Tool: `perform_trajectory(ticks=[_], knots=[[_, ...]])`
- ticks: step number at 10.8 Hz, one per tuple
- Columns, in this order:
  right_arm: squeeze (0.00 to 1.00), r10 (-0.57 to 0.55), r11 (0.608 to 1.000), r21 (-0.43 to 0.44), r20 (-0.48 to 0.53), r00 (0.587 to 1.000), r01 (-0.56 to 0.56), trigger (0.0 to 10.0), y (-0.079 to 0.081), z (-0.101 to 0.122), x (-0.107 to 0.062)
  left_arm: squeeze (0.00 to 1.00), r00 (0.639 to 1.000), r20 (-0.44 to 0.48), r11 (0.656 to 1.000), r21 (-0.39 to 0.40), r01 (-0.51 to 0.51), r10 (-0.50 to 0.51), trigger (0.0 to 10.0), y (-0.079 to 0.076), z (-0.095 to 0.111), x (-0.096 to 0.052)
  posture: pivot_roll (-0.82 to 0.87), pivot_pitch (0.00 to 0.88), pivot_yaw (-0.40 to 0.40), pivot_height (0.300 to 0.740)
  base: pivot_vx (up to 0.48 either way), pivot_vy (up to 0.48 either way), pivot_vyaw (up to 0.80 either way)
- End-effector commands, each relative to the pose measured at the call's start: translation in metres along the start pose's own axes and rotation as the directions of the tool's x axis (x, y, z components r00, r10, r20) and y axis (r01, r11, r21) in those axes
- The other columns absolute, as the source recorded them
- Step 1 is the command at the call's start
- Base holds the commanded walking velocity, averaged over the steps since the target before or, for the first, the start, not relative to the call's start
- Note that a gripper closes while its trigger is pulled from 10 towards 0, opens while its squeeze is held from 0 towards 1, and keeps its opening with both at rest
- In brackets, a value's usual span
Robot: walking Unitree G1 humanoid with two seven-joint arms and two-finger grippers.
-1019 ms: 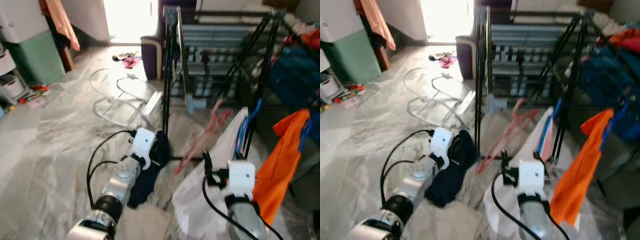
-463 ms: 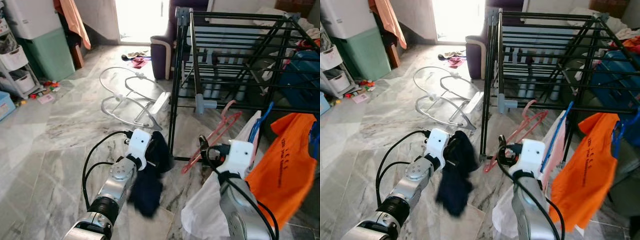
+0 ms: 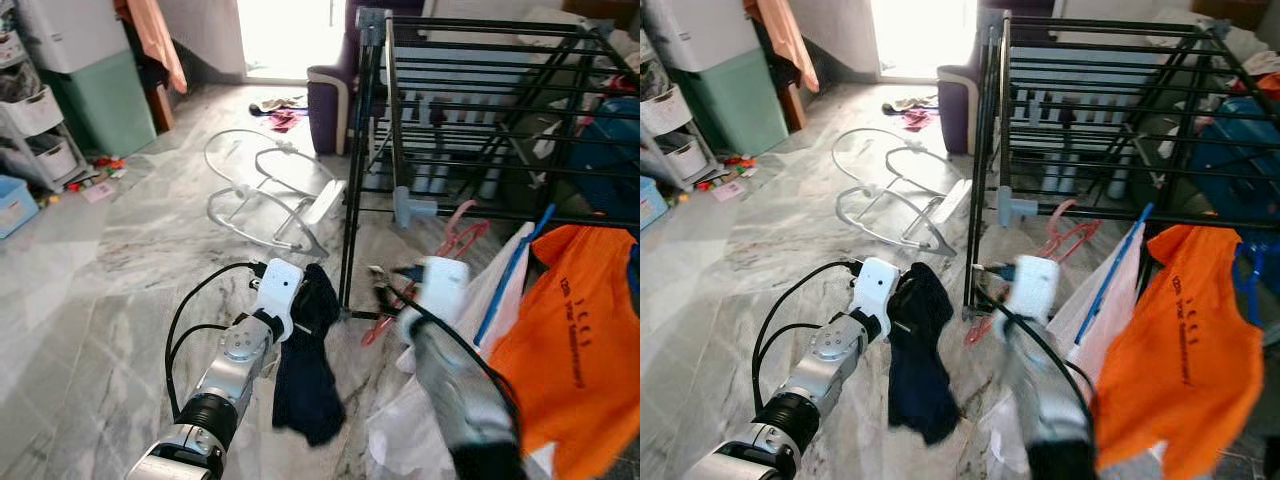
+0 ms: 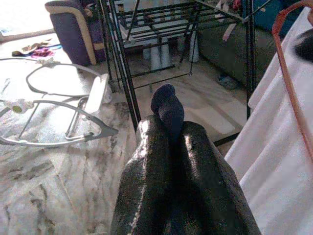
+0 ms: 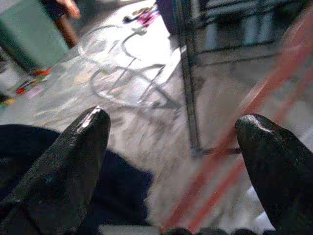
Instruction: Hang hanger
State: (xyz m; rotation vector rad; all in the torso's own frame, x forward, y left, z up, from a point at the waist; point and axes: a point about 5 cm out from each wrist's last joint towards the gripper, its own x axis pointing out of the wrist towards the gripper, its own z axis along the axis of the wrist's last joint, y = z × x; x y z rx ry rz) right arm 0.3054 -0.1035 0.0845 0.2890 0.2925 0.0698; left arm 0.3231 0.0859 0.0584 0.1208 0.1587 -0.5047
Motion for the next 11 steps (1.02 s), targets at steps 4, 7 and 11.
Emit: perform_trajectory(ticks=[4, 7, 11], knots=[[0.00, -0.047, 0.997, 0.055, -0.096, 0.994, 0.052, 10.0, -0.014, -0.017, 0.006, 0.00, 1.000, 0.006, 1.000, 0.014, -0.003, 0.003, 10.0, 0.003, 0.003, 0.000, -0.02, 0.000, -0.019, 0.740, 0.000, 0.000, 0.00], [0.00, -0.156, 0.984, 0.069, -0.112, 0.981, 0.165, 10.0, -0.041, -0.031, -0.009, 0.00, 1.000, 0.000, 1.000, 0.015, 0.005, -0.005, 10.0, 0.001, 0.003, 0.001, -0.04, 0.000, -0.006, 0.740, 0.000, 0.000, 0.00], [0.00, -0.283, 0.959, -0.008, -0.081, 0.956, 0.283, 10.0, -0.066, -0.032, -0.029, 0.00, 1.000, -0.003, 0.999, 0.025, 0.030, -0.030, 10.0, -0.003, 0.005, 0.004, -0.07, 0.000, 0.020, 0.740, 0.000, 0.000, 0.00]])
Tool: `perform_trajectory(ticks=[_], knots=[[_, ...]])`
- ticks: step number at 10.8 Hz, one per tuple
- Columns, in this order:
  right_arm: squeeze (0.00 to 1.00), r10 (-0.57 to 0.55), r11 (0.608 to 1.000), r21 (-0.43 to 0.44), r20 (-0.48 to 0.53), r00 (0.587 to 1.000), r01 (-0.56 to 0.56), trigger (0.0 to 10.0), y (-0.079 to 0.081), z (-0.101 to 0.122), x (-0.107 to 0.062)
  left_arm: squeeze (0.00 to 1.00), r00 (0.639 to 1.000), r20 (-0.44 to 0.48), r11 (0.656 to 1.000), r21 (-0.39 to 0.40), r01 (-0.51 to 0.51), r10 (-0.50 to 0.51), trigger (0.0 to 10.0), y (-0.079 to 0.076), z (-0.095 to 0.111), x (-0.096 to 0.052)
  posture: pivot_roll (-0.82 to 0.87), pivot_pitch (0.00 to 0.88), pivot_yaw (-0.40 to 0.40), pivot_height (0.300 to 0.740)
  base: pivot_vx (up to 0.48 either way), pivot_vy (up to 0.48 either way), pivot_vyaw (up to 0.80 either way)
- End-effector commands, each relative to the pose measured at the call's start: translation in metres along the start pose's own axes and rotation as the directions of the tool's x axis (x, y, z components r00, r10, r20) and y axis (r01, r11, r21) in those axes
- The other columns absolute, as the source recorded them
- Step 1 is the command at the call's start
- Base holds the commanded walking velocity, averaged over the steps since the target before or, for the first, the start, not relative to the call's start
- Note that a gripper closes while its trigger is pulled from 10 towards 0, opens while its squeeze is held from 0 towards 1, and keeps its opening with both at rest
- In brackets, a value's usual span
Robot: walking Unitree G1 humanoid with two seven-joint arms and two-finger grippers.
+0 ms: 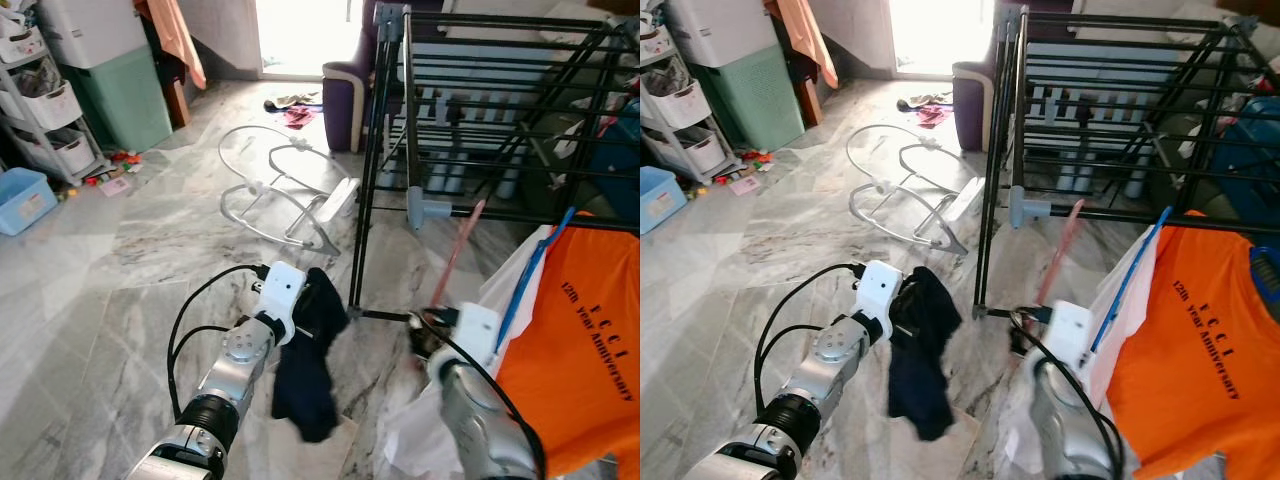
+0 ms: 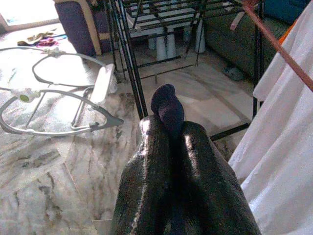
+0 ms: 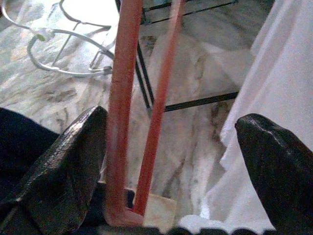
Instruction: Hang hanger
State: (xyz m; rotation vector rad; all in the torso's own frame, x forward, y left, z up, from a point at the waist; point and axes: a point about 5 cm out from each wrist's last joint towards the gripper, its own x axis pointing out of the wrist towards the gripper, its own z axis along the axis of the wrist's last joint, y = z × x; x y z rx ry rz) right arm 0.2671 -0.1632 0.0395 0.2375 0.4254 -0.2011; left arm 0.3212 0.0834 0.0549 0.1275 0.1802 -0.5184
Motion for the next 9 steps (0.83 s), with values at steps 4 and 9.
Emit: perform_trajectory(ticks=[4, 9], knots=[[0.00, 0.079, 0.988, -0.136, 0.066, 0.995, -0.069, 10.0, 0.006, 0.028, 0.007, 0.00, 1.000, 0.013, 1.000, 0.026, 0.016, -0.017, 10.0, 0.001, 0.008, 0.004, -0.06, 0.000, 0.021, 0.740, 0.000, 0.000, 0.00], [0.00, 0.067, 0.971, -0.231, 0.043, 0.997, -0.056, 0.0, -0.018, 0.046, 0.029, 0.00, 1.000, -0.005, 1.000, 0.021, 0.000, 0.000, 10.0, 0.004, 0.005, 0.003, -0.04, 0.000, 0.013, 0.740, 0.000, 0.000, 0.00]])
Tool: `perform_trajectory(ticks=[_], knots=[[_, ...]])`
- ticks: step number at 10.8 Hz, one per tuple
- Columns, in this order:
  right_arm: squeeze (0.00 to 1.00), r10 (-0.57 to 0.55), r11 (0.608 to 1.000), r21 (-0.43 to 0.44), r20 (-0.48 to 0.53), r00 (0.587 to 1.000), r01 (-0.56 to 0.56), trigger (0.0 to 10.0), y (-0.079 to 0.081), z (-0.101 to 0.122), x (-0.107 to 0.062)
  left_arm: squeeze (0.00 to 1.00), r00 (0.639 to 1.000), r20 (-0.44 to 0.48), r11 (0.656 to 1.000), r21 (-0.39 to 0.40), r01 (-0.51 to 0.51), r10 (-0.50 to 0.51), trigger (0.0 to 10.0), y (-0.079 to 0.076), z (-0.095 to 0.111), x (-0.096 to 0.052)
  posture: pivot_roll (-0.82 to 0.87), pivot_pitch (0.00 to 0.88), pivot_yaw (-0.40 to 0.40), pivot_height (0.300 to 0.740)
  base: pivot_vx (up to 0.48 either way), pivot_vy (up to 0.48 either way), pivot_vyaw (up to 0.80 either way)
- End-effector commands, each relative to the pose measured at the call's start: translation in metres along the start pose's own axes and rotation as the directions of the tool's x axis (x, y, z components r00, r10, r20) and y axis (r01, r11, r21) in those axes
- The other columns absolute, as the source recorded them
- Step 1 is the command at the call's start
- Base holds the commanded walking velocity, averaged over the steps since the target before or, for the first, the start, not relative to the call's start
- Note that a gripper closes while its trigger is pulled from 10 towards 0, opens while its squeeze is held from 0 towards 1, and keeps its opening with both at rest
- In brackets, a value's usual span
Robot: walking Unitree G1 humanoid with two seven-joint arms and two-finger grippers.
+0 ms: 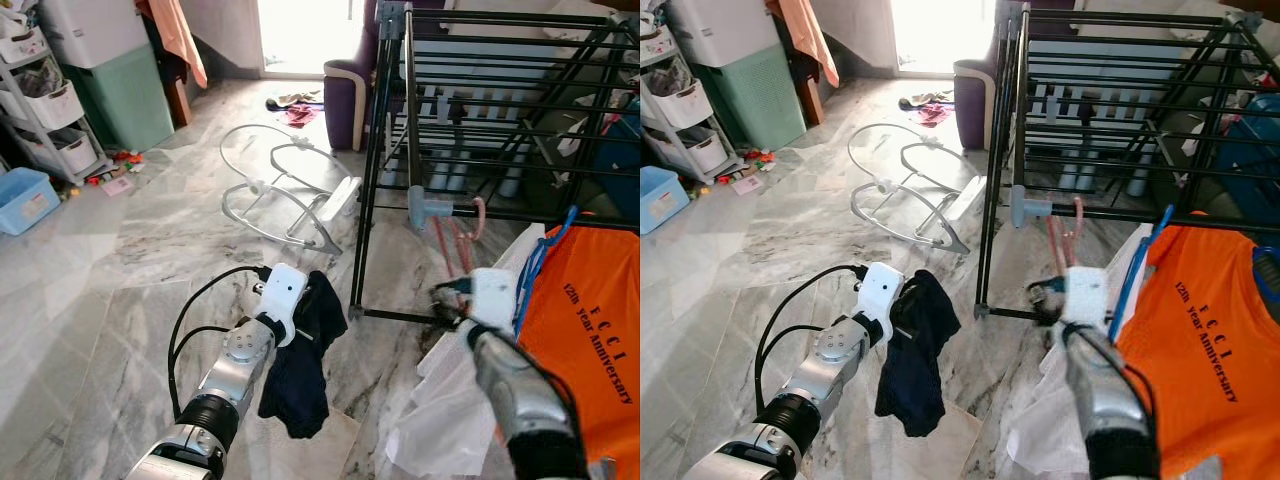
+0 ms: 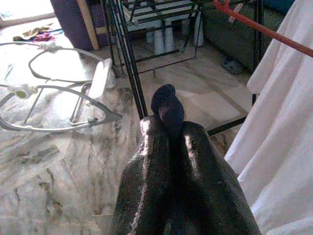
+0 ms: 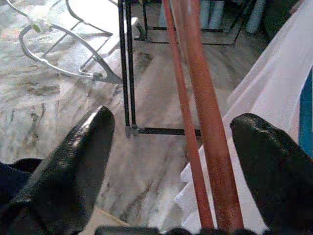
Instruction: Hang hanger
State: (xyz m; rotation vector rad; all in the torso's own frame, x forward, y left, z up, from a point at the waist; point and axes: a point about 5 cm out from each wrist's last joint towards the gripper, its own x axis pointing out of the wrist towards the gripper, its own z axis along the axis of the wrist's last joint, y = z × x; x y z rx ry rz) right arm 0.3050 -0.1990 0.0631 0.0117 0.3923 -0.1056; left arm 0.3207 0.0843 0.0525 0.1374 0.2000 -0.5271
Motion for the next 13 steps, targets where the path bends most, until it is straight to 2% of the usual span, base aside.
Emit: perform_trajectory(ticks=[1, 2, 4, 5, 6, 13], knots=[[0.00, 0.004, 1.000, -0.004, 0.015, 1.000, -0.004, 0.0, 0.0002, 0.0054, 0.0031, 0.00, 1.000, 0.014, 1.000, 0.015, -0.011, 0.011, 10.0, 0.0037, 0.0070, 0.0026, -0.04, 0.000, 0.014, 0.740, 0.000, 0.000, 0.00], [0.00, 0.007, 1.000, -0.007, 0.017, 1.000, -0.007, 0.0, 0.0005, 0.0086, 0.0053, 0.00, 1.000, 0.012, 1.000, 0.014, -0.012, 0.012, 10.0, 0.0038, 0.0067, 0.0025, -0.04, 0.000, 0.015, 0.740, 0.000, 0.000, 0.00], [0.00, 0.016, 0.994, -0.108, 0.004, 1.000, -0.015, 0.0, 0.0003, 0.0084, 0.0088, 0.00, 1.000, 0.012, 1.000, 0.014, -0.010, 0.010, 10.0, 0.0026, 0.0068, 0.0031, -0.05, 0.000, 0.017, 0.740, 0.000, 0.000, 0.00], [0.00, 0.017, 0.991, -0.131, -0.002, 1.000, -0.017, 0.5, 0.0003, 0.0063, 0.0091, 0.00, 1.000, 0.011, 1.000, 0.012, -0.010, 0.010, 10.0, 0.0021, 0.0066, 0.0031, -0.05, 0.000, 0.015, 0.740, 0.000, 0.000, 0.00], [0.00, 0.014, 0.989, -0.147, -0.005, 1.000, -0.014, 0.0, -0.0004, 0.0048, 0.0090, 0.00, 1.000, 0.010, 1.000, 0.011, -0.010, 0.010, 10.0, 0.0018, 0.0065, 0.0033, -0.05, 0.000, 0.015, 0.740, 0.000, 0.000, 0.00], [0.00, 0.012, 0.989, -0.149, 0.000, 1.000, -0.012, 0.0, -0.0019, 0.0010, 0.0105, 0.00, 1.000, 0.006, 1.000, 0.008, -0.017, 0.017, 10.0, 0.0021, 0.0063, 0.0036, -0.05, 0.000, 0.013, 0.740, 0.000, 0.000, 0.00]])
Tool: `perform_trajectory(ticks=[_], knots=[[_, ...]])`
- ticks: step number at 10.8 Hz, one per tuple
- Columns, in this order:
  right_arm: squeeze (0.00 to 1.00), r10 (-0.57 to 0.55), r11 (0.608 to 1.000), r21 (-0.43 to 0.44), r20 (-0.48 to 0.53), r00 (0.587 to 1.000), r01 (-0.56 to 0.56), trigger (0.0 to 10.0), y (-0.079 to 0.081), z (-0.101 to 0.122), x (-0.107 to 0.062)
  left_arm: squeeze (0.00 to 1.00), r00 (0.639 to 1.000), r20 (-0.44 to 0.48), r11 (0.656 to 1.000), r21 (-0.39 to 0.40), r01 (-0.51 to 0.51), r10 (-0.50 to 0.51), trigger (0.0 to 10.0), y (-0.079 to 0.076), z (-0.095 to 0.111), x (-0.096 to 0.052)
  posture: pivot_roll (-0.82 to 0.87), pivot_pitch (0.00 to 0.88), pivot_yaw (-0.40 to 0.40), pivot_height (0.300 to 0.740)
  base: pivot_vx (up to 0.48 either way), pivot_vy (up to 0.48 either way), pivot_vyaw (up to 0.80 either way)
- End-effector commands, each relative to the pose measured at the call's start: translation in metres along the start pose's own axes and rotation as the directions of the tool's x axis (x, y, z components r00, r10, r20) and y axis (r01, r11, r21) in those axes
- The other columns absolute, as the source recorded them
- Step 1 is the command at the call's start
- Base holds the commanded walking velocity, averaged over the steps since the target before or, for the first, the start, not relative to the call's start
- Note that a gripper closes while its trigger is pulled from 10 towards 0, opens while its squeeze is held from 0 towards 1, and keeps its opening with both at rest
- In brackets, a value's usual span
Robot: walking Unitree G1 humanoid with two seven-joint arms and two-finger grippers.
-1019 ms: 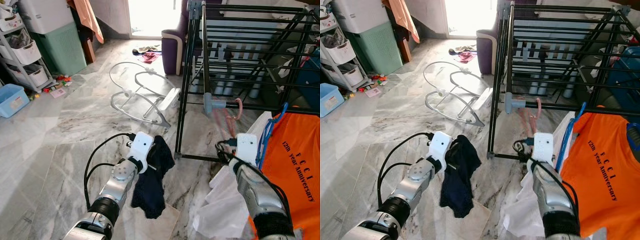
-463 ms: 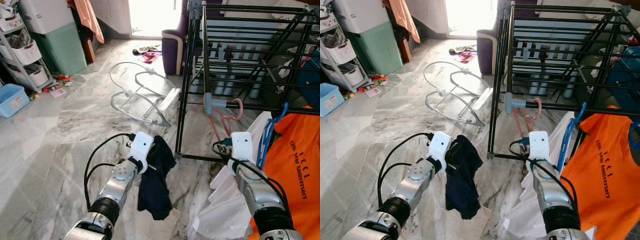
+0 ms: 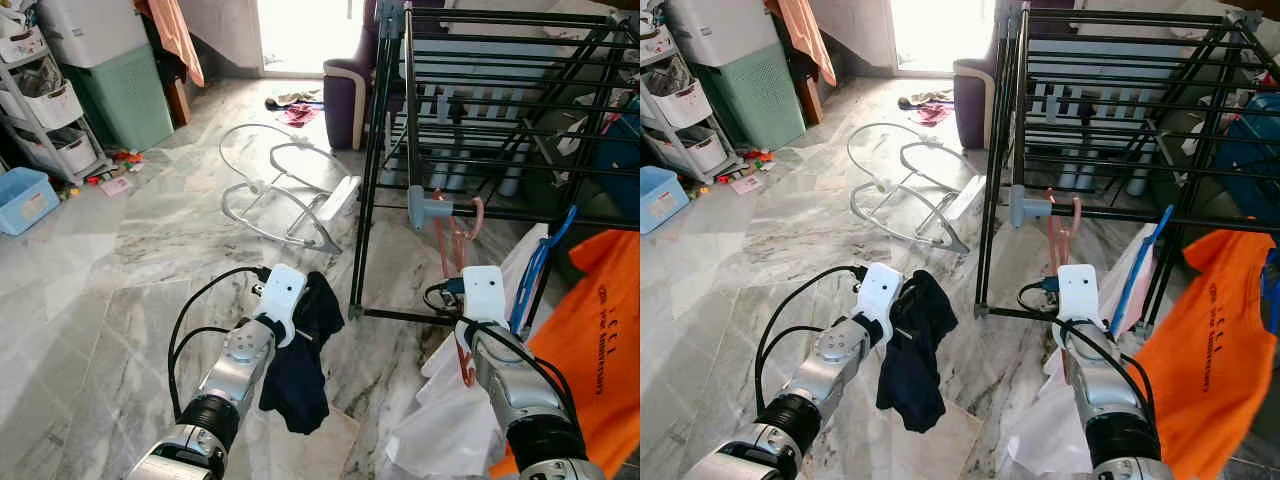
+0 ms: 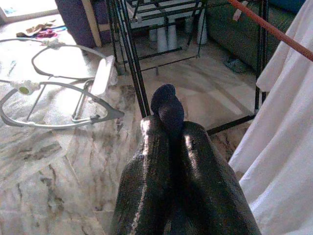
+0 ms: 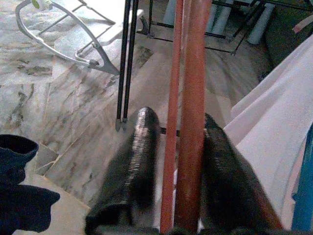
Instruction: Hang hanger
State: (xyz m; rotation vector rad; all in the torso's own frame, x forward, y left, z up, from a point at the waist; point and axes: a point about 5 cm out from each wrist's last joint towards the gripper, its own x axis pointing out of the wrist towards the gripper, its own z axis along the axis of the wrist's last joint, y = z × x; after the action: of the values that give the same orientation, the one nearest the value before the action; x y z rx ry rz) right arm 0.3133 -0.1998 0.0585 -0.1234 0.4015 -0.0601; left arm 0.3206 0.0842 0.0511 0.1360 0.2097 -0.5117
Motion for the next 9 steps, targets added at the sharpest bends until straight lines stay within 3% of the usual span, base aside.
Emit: perform_trajectory(ticks=[1, 6, 9], knots=[[0.00, -0.011, 1.000, -0.012, 0.008, 1.000, 0.012, 0.0, -0.004, 0.002, 0.001, 0.00, 1.000, 0.015, 1.000, 0.014, -0.003, 0.002, 10.0, 0.002, 0.008, 0.004, -0.05, 0.000, 0.014, 0.740, 0.000, 0.000, 0.00], [0.00, -0.045, 0.998, -0.041, 0.085, 0.995, 0.048, 0.0, -0.007, 0.017, -0.003, 0.00, 1.000, 0.018, 1.000, 0.015, -0.004, 0.004, 10.0, 0.000, 0.009, 0.005, -0.05, 0.000, 0.011, 0.740, 0.000, 0.000, 0.00], [0.00, -0.088, 0.996, 0.009, 0.220, 0.971, 0.089, 0.0, -0.006, 0.037, -0.017, 0.00, 0.999, 0.032, 1.000, 0.023, -0.016, 0.015, 10.0, 0.000, 0.011, 0.006, -0.04, 0.000, 0.006, 0.740, 0.000, 0.000, 0.00]])
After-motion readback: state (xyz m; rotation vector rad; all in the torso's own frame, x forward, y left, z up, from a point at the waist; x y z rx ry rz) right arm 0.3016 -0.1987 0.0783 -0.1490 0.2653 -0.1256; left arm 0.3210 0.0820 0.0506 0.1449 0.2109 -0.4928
